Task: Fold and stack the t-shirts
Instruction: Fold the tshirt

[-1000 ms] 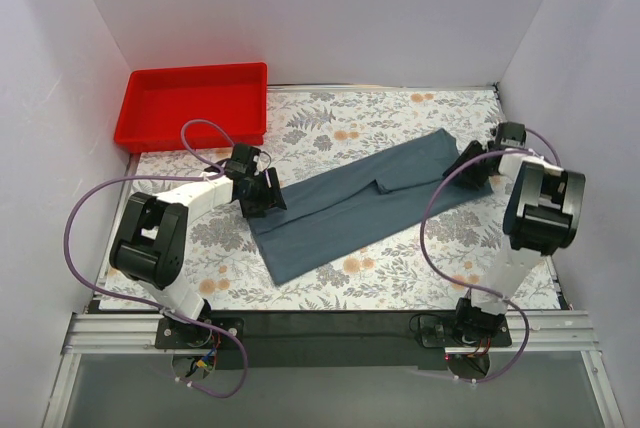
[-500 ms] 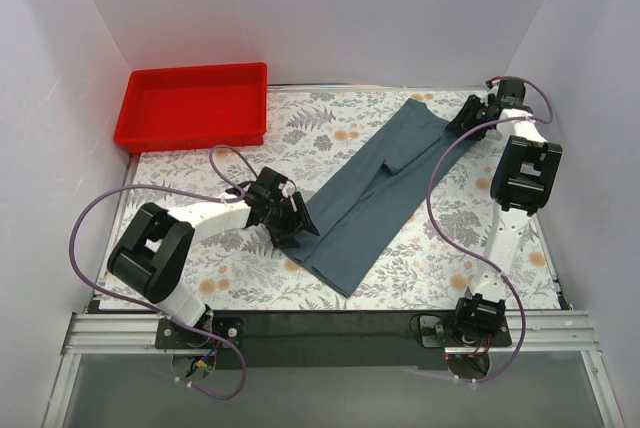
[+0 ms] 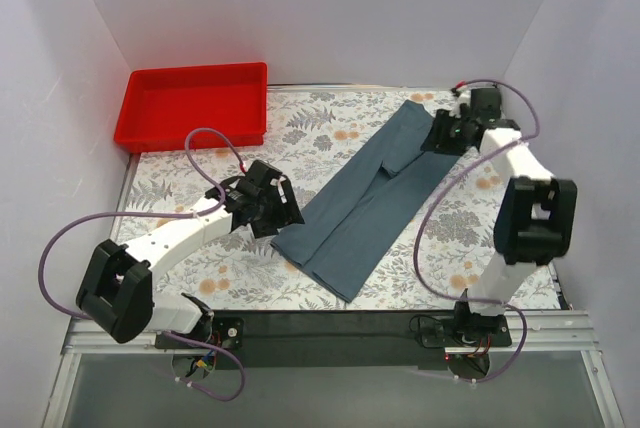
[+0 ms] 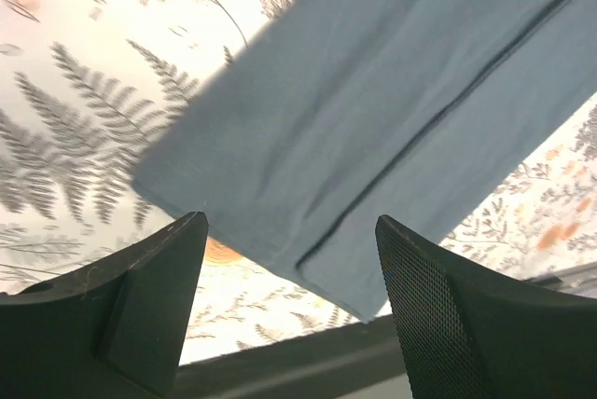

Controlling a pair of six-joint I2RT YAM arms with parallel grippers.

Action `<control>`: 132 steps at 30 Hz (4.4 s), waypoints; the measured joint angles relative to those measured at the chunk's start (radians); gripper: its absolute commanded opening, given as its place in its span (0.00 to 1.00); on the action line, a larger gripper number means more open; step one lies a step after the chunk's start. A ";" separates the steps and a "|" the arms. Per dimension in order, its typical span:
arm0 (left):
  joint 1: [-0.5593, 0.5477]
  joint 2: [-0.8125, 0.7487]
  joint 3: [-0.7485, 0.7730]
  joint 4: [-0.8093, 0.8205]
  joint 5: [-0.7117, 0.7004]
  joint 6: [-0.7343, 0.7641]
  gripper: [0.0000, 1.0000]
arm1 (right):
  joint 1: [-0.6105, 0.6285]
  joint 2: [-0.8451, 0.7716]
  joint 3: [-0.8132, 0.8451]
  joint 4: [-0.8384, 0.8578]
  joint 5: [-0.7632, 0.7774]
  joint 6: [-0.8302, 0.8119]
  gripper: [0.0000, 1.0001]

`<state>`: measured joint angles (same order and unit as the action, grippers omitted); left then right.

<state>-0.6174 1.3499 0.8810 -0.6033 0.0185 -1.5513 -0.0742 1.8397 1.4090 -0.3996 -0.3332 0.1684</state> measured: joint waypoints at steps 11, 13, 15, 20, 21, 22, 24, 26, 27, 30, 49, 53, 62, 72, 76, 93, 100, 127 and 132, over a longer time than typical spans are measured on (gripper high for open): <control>0.102 -0.086 -0.158 0.015 -0.034 0.188 0.68 | 0.789 -0.536 -0.546 -0.027 0.181 0.050 0.50; 0.106 -0.092 -0.177 0.021 -0.030 0.205 0.66 | 0.873 -0.536 -0.571 -0.043 0.216 0.090 0.49; 0.107 -0.095 -0.185 0.033 -0.020 0.224 0.65 | 0.942 -0.531 -0.583 -0.051 0.247 0.126 0.48; 0.108 -0.095 -0.180 0.050 -0.004 0.263 0.64 | 1.029 -0.454 -0.570 -0.058 0.311 0.176 0.46; 0.108 -0.096 -0.177 0.050 -0.004 0.269 0.64 | 1.033 -0.435 -0.560 -0.069 0.341 0.181 0.46; 0.108 -0.098 -0.172 0.048 -0.003 0.273 0.64 | 1.033 -0.420 -0.551 -0.076 0.370 0.187 0.46; 0.108 -0.107 -0.161 0.042 -0.003 0.277 0.64 | 1.012 -0.405 -0.523 -0.095 0.430 0.196 0.47; 0.108 -0.130 -0.154 0.035 -0.004 0.277 0.64 | 0.961 -0.403 -0.488 -0.103 0.469 0.201 0.46; 0.108 -0.142 -0.154 0.035 -0.003 0.277 0.64 | 0.917 -0.401 -0.463 -0.104 0.488 0.203 0.45; 0.108 -0.183 -0.154 0.028 -0.002 0.277 0.65 | 0.768 -0.381 -0.381 -0.082 0.544 0.212 0.42; -0.066 0.221 0.134 0.214 0.214 0.618 0.70 | 0.246 0.160 0.061 0.039 0.536 0.356 0.41; -0.088 0.352 0.194 0.244 0.229 0.663 0.70 | 0.236 0.205 0.089 0.045 0.521 0.370 0.41; -0.120 0.449 0.196 0.301 0.252 0.610 0.67 | 0.230 0.284 0.148 0.059 0.463 0.350 0.40; -0.117 0.398 0.076 0.444 0.285 0.232 0.65 | 0.252 0.466 0.410 0.060 0.259 0.282 0.38; -0.117 0.401 0.069 0.459 0.285 0.103 0.65 | 0.283 0.582 0.578 0.064 0.174 0.259 0.39; -0.128 0.461 0.141 0.480 0.221 -0.139 0.72 | 0.309 0.720 0.759 0.161 -0.008 0.186 0.50; -0.130 0.313 0.166 0.315 0.081 -0.034 0.96 | 0.284 0.339 0.370 0.147 0.062 0.114 0.83; -0.248 0.151 0.024 -0.026 0.061 0.076 0.72 | 0.444 -0.821 -0.847 -0.227 0.225 0.309 0.60; -0.259 0.185 0.024 -0.020 0.074 0.078 0.71 | 0.483 -0.826 -0.895 -0.235 0.234 0.360 0.54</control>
<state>-0.8761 1.5345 0.9051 -0.6235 0.0929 -1.4734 0.4084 1.0134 0.5144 -0.6350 -0.0990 0.5289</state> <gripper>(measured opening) 0.719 0.565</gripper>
